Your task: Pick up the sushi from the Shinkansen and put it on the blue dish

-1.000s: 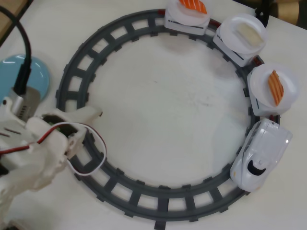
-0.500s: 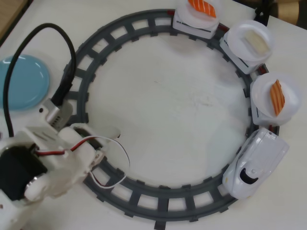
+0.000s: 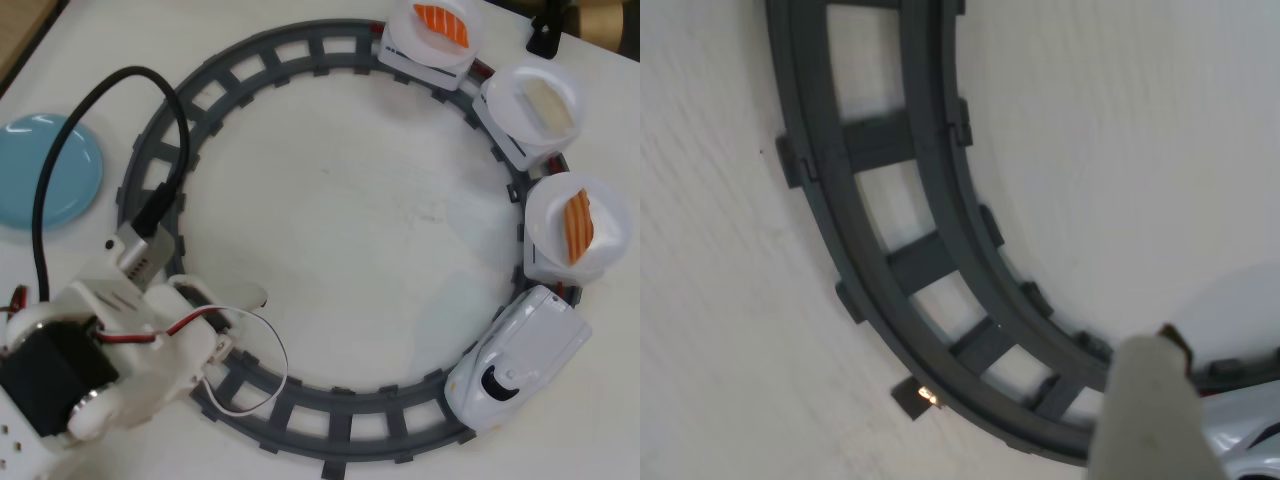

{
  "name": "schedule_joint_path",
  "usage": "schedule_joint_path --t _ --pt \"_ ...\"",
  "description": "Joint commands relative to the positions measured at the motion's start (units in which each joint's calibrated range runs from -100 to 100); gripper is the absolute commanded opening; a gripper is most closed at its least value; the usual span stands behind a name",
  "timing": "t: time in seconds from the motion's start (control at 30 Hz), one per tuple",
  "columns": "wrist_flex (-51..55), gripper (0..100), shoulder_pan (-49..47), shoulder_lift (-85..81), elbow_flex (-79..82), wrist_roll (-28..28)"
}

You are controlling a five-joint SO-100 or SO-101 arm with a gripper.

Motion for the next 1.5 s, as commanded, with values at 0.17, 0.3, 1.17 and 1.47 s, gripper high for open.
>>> schedule_joint_path --t 0.17,0.3,1.17,1.47 --pt "0.61 25 0.17 -0.58 2.77 13.73" --pt "0.61 25 0.08 -0.58 7.1 20.63" --pt "0.35 25 -0.63 -0.66 4.49 18.07" --pt "-0.16 25 5.36 -0.58 4.31 15.35"
